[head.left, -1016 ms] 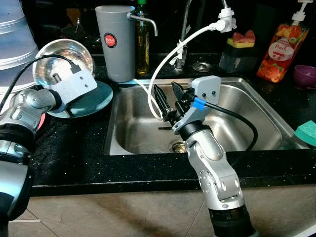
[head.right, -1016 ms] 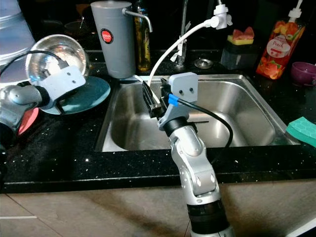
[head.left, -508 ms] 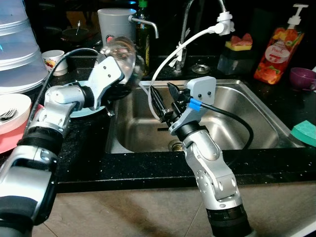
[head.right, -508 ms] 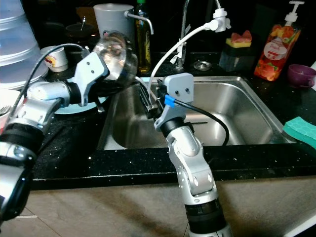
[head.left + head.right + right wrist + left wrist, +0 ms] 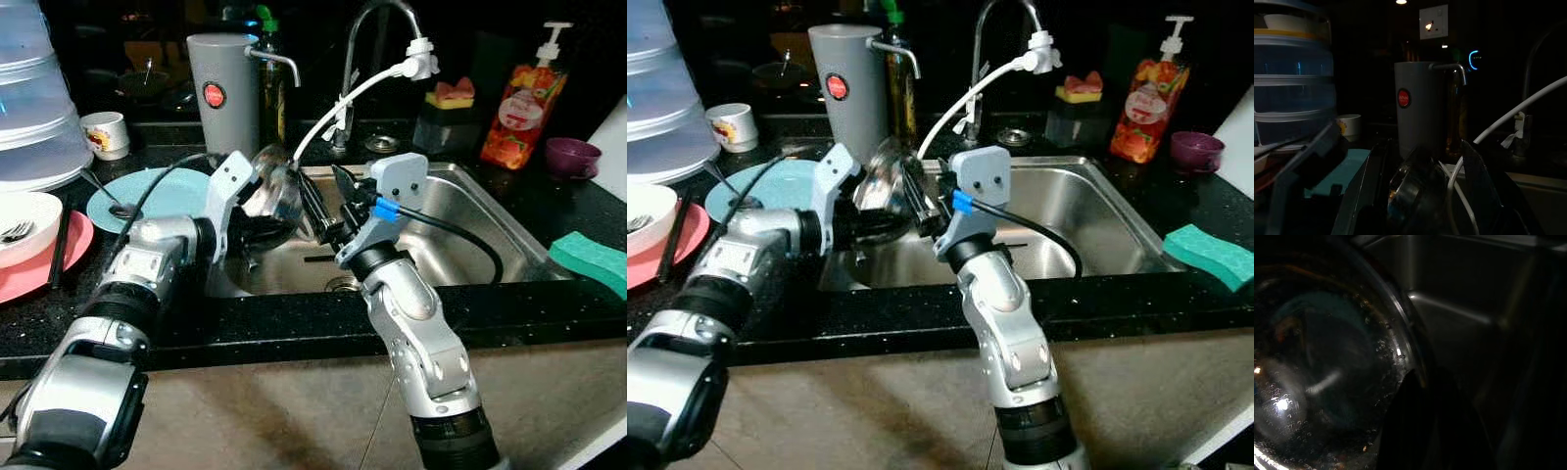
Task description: Kitchen organization
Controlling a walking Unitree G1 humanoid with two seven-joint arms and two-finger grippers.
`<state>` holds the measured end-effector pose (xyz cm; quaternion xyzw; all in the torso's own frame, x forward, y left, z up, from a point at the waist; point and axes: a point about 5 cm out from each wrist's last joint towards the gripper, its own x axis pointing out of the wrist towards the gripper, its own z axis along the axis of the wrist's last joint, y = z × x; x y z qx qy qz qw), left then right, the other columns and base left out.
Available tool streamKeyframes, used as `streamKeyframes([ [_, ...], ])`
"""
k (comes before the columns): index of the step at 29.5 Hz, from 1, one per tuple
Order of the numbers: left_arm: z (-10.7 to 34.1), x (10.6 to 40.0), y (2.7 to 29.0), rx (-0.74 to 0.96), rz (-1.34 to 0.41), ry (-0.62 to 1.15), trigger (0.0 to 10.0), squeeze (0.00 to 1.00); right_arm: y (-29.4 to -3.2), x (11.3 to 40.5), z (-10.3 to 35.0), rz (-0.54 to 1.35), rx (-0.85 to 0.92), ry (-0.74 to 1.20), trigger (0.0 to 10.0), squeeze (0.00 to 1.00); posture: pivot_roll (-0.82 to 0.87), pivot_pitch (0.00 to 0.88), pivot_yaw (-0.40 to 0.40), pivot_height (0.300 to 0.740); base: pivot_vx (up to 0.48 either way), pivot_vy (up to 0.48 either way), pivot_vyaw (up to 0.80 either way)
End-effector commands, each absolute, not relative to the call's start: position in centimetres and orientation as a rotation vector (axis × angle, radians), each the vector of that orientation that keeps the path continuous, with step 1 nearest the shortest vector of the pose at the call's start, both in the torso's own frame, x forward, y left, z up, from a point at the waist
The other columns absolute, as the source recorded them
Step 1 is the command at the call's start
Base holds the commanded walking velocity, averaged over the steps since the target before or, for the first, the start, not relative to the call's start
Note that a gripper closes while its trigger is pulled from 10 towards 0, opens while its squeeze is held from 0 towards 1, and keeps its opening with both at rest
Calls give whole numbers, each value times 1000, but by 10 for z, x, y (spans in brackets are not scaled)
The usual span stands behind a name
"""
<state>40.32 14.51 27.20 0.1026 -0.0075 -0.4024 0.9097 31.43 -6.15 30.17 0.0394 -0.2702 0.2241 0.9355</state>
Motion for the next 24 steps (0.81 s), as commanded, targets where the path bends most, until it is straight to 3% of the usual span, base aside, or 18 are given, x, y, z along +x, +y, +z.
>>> streamKeyframes([
  [1,270,405,148,168,-795,0,10000,0,-63,312,302,453,81,-565,10000,0,60,101,9,740,0,0,0],
  [6,265,407,148,125,-754,25,10000,0,-63,311,302,451,83,-563,10000,0,59,105,10,740,0,0,0],
  [7,265,407,147,116,-754,30,10000,114,-63,311,302,452,84,-564,10000,0,59,105,10,740,0,0,0],
  [9,264,407,147,114,-755,31,10000,114,-62,311,302,453,84,-564,10000,0,59,105,10,740,0,0,0],
  [10,264,408,147,105,-749,33,10000,1000,-62,311,302,453,85,-565,10000,0,59,105,10,740,0,0,0],
  [23,265,408,146,40,-731,30,10000,1000,-62,310,302,452,87,-564,10000,0,57,108,11,740,0,0,0],
  [24,268,408,146,41,-726,10,10000,47,-62,310,302,451,87,-565,10000,0,57,108,11,740,0,0,0],
])
